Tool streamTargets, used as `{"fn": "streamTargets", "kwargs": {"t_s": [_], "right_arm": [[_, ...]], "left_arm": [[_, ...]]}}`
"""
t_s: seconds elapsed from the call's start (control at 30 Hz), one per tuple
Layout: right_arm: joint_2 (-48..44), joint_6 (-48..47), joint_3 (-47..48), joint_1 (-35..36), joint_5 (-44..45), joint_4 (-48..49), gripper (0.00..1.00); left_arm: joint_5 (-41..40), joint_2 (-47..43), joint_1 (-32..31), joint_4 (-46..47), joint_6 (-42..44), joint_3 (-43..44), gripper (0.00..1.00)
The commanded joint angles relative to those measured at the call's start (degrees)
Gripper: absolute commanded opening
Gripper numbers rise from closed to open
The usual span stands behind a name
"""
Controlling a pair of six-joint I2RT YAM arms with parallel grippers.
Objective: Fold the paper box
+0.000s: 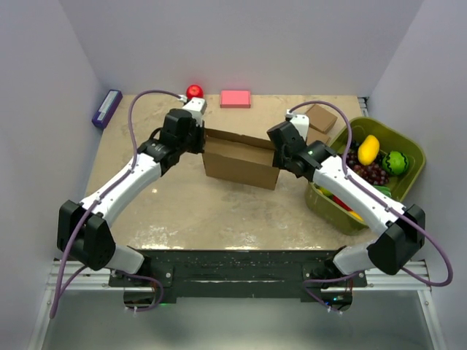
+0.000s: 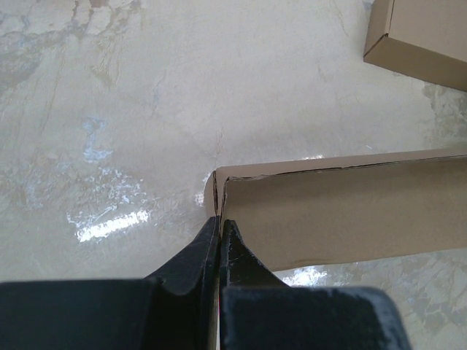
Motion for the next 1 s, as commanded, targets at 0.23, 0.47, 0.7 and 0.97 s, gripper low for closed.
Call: {"fn": "streamTargets", "kwargs": {"t_s": [0.23, 0.47, 0.7, 0.97], "right_arm": [[-5.5, 0.2, 8.2, 6.2, 3.9, -7.2, 0.53], [-4.8, -6.5, 7.9, 11.8, 1.2, 3.7, 0.38], [2.0, -10.1, 8.2, 12.0, -1.0, 14.4, 0.27], [6.9, -13.0, 5.5, 12.0, -1.5, 21.0, 0.26]], "left_arm": [[1.7, 2.8, -0.4, -2.7, 2.9, 4.5, 0.00], [1.8, 3.2, -0.4, -2.9, 3.6, 5.0, 0.00], [1.6, 3.2, -0.5, -2.9, 4.2, 4.9, 0.00], [2.6, 3.3, -0.5, -2.9, 4.0, 5.0, 0.00]]}}
